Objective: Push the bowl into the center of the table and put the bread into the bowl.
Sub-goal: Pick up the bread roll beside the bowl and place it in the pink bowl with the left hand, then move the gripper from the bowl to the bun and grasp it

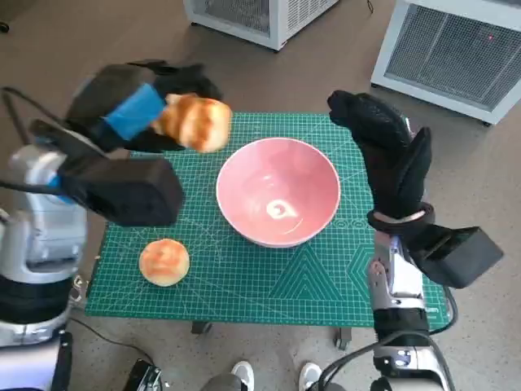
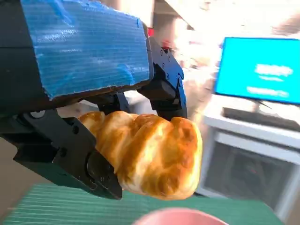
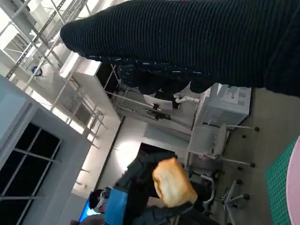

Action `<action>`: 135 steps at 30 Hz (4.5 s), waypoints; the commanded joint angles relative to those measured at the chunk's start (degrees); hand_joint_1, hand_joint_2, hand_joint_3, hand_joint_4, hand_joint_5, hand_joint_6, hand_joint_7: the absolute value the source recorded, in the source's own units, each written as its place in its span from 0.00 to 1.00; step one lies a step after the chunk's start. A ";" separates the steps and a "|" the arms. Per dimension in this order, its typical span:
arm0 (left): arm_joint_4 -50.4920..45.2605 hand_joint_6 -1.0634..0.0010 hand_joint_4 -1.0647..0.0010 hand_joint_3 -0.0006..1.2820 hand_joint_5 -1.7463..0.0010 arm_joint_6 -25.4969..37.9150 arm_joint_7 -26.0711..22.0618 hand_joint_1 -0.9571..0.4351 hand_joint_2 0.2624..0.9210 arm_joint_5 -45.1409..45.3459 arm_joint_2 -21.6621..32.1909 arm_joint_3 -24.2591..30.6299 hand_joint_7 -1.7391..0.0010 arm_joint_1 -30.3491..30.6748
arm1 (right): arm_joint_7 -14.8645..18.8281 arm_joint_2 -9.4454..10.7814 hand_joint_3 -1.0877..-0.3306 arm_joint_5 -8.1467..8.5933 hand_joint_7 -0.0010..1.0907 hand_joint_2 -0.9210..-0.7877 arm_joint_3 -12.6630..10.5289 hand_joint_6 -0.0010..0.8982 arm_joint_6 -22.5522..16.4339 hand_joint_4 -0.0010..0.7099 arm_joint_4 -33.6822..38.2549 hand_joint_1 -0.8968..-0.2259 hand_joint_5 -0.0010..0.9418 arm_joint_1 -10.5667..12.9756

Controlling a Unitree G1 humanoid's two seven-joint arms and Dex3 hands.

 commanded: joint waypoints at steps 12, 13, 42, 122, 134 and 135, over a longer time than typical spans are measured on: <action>22.77 0.40 0.25 0.01 0.39 -8.86 2.32 0.69 1.00 4.28 -11.49 -12.01 0.35 -8.62 | -0.14 -0.38 0.49 -0.68 0.42 0.00 -0.77 0.12 -1.23 0.39 1.07 0.25 0.01 1.63; 24.07 0.40 0.26 0.01 0.38 -9.36 2.93 0.69 1.00 4.68 -12.00 -12.38 0.35 -8.87 | -0.18 -0.42 0.49 -0.75 0.41 0.00 -0.80 0.12 -1.27 0.39 1.02 0.24 0.01 1.69; 15.01 0.85 0.98 0.00 1.00 -1.41 -10.85 0.57 0.71 1.77 -8.33 -9.51 1.00 -2.65 | -2.65 0.30 0.49 -2.13 0.39 0.00 -0.53 0.14 -1.38 0.41 -0.65 0.25 0.01 2.98; -12.47 0.64 0.73 0.01 0.99 12.63 -12.68 0.69 0.75 -0.79 12.96 2.35 0.99 35.41 | 6.25 1.21 0.46 2.29 0.42 0.00 -0.24 0.10 2.08 0.39 2.49 0.25 0.00 0.82; -2.66 0.58 0.64 0.01 0.98 10.77 -10.91 0.71 0.76 4.32 11.41 -3.39 0.98 32.56 | 4.93 1.23 0.46 1.41 0.42 0.00 -0.36 0.09 2.20 0.39 2.01 0.26 0.00 1.18; -2.01 0.57 0.63 0.01 0.98 10.73 -10.71 0.72 0.77 4.82 11.25 -3.77 0.98 32.39 | 4.83 1.24 0.46 1.37 0.42 0.00 -0.34 0.09 2.21 0.39 1.98 0.26 0.00 1.20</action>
